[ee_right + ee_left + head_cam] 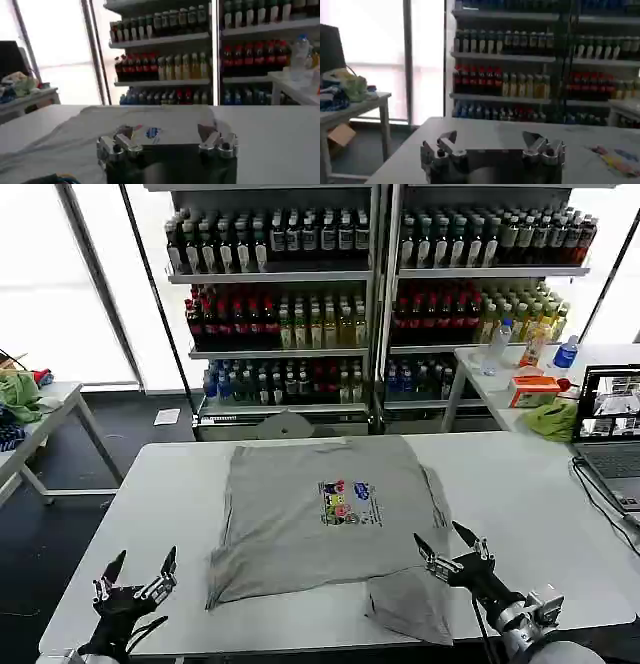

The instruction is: Fold and organize the clothes.

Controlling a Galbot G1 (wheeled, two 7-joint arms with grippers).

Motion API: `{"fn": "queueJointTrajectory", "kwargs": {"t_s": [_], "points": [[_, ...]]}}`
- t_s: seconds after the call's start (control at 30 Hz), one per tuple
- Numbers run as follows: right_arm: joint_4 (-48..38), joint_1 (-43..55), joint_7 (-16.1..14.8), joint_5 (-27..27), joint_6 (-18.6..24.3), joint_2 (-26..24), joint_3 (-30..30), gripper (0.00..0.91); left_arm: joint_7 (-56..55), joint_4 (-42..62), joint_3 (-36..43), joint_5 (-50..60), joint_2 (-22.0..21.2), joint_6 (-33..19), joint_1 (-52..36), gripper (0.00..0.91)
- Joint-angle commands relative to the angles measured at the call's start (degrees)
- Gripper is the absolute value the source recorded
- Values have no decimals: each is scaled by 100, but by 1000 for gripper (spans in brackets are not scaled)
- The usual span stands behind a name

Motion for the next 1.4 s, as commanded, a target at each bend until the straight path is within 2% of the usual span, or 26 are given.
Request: {"fn": "queueJointTrajectory", "kwargs": {"t_s": [0.03, 0.07, 0.17, 0.27, 0.57, 0.77, 0.8, 0.83, 0.87, 1.07, 1.4], "points": [[271, 48, 607, 194, -1213, -64, 8, 907, -26, -185, 113, -204, 250, 995, 308, 907], [310, 22, 757, 184, -1384, -60, -2, 907, -31, -194, 139, -205, 269, 1073, 314, 907], [340, -49, 1028, 175, -1383, -48, -78, 907, -67, -186, 253, -215, 357, 1261, 326, 907], [337, -161, 1145, 297, -1386, -58, -70, 907, -65, -144, 382, -485, 433, 1313, 295, 907], [474, -596, 1348, 740, -1383, 29, -41, 907, -80, -8, 617, -461, 410, 1403, 70, 907], [525, -831, 1365, 787, -1378, 126, -47, 887, -57, 66, 625, -405, 355, 1372, -19, 907], [507, -833, 1355, 783, -1377, 138, -52, 846, -57, 75, 629, -405, 350, 1366, -22, 907], [471, -812, 1359, 783, -1377, 146, -73, 71, -54, 95, 633, -405, 347, 1360, -37, 907], [420, -770, 1371, 781, -1376, 174, -113, 0, -48, 122, 643, -406, 346, 1342, -54, 907], [300, -672, 1414, 792, -1370, 235, -235, 0, -39, 166, 683, -407, 307, 1284, -107, 907], [106, -477, 1303, 891, -1360, 358, -430, 0, -41, 515, 758, -409, 261, 1198, -466, 907]]}}
